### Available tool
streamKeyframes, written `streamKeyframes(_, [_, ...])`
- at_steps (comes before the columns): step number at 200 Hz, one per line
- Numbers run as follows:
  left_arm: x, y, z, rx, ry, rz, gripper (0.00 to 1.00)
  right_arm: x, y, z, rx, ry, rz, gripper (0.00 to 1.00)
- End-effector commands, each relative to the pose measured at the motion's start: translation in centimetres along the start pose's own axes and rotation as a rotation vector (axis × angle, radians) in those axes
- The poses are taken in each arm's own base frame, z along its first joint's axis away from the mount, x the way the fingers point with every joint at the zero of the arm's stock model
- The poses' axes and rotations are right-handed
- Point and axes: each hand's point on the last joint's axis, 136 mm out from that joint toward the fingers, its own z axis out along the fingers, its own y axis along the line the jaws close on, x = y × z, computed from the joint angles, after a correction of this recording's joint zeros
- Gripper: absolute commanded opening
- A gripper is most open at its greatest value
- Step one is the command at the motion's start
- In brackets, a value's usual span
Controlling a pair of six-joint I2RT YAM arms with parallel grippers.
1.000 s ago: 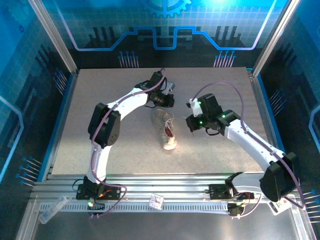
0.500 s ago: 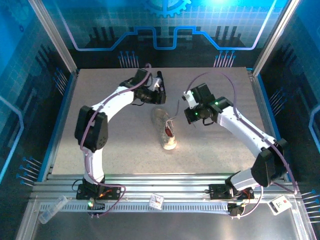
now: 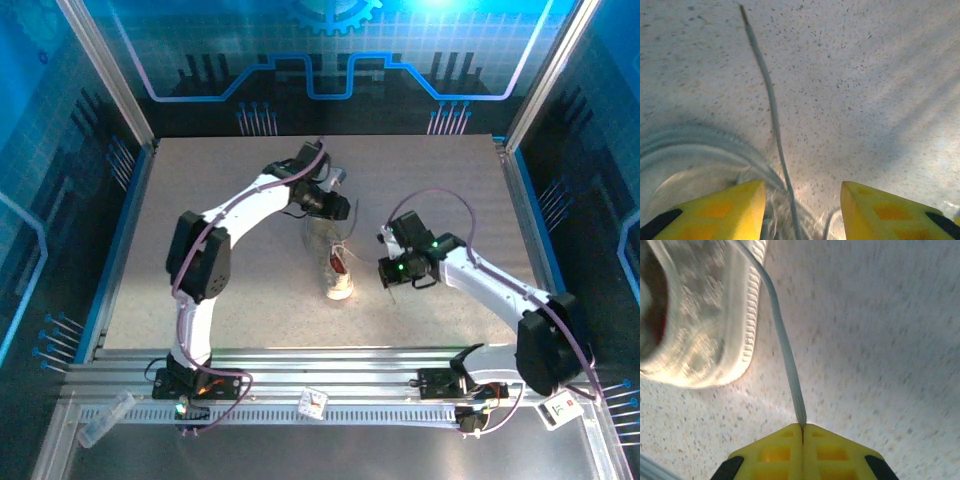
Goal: Tie the shoes
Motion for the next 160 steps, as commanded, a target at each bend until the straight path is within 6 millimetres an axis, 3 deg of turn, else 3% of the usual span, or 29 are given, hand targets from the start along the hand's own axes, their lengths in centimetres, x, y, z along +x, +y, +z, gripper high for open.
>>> streamKeyframes(1, [1.1,0.3,1.4,-0.139,0.087,0.113,0.44,0.8,1.5,0.3,-0.089,-0.042,0.079,0.00])
streamKeyframes(25, [0.2,0.2,3.6,-0.201,0.086,0.179,0.45,2.2,1.7,1.5,-0.128,-0.040,0.120,0.00])
streamKeyframes(70, [-0.9,1.0,8.1,-0.253,0.091,0.217,0.44,2.6,2.5,2.7,-0.153,-0.030,0.116,0.00])
streamKeyframes(104, [-2.0,3.0,10.2,-0.362,0.055,0.224,0.46,2.8,2.8,3.3,-0.151,-0.013,0.106,0.00])
streamKeyframes(127, [-1.5,3.6,11.6,-0.361,0.073,0.215,0.46,3.0,2.8,3.4,-0.144,-0.012,0.104,0.00])
streamKeyframes(143, [-0.5,3.6,12.6,-0.333,0.108,0.203,0.40,3.1,2.7,3.4,-0.137,-0.011,0.102,0.00])
streamKeyframes(160, [0.4,3.3,13.0,-0.304,0.143,0.196,0.26,3.0,2.5,3.2,-0.127,-0.017,0.097,0.00])
